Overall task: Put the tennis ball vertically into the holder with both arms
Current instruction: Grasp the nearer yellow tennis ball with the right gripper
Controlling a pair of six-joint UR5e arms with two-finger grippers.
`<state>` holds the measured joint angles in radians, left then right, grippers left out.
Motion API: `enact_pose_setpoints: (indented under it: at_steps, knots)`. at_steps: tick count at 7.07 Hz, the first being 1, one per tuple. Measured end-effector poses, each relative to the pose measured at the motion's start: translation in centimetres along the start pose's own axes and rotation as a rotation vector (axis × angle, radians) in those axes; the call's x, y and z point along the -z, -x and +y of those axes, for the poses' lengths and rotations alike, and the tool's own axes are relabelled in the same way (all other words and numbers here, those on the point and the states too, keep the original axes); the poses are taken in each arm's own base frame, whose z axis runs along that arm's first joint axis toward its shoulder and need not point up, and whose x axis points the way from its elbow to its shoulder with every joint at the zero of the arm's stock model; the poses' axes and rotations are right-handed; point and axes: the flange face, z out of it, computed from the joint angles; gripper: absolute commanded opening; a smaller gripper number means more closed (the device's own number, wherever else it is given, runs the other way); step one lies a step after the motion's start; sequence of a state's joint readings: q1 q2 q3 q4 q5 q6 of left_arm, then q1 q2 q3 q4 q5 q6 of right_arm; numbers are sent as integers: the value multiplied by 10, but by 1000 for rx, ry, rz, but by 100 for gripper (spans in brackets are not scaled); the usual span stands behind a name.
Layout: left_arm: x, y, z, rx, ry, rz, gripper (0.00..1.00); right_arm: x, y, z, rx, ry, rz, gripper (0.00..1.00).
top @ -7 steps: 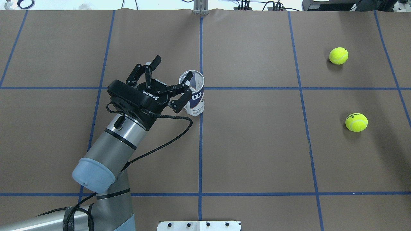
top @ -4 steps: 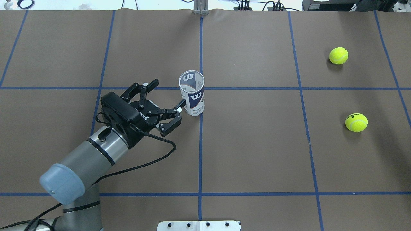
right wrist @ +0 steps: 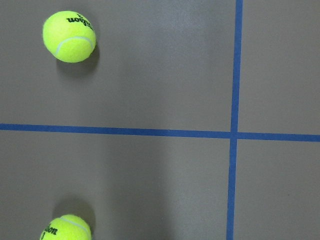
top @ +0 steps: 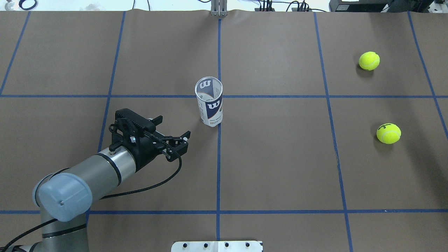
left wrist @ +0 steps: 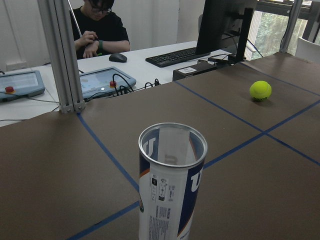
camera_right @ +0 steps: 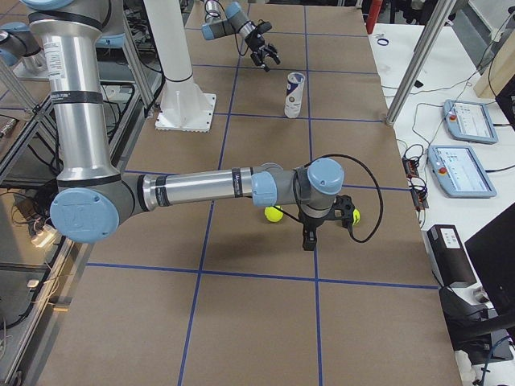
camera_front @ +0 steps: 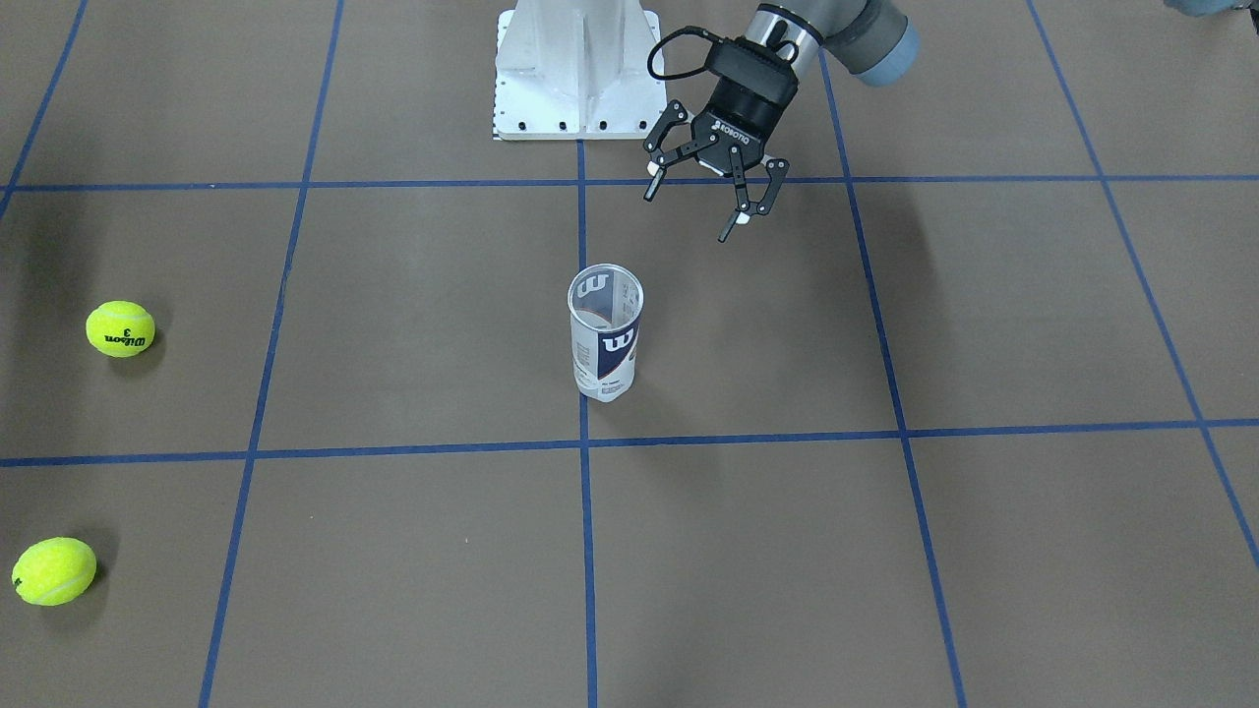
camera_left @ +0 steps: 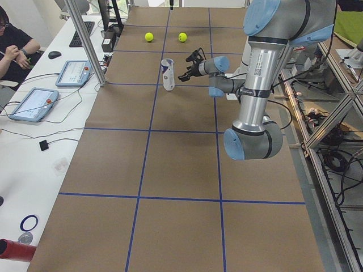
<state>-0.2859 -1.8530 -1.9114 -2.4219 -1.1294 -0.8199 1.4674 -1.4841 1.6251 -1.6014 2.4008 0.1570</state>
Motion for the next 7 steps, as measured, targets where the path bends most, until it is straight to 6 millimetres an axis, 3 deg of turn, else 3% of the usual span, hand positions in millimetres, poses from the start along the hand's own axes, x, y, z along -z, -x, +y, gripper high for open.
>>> enact_pose_setpoints:
  at_steps: [2,3,5,7]
  knots:
    - [-37,-8,20,78,30,-31,98,-5,17,-2,-43,8,-6,100]
    - [-44,-11,23,86,34,-34,98,-12,37,-1,-56,10,-12,100]
    - [-47,-15,23,90,33,-32,98,-45,87,20,-83,-24,-43,100]
    - [-48,-13,19,86,28,-35,98,-88,124,46,-73,-33,-62,100]
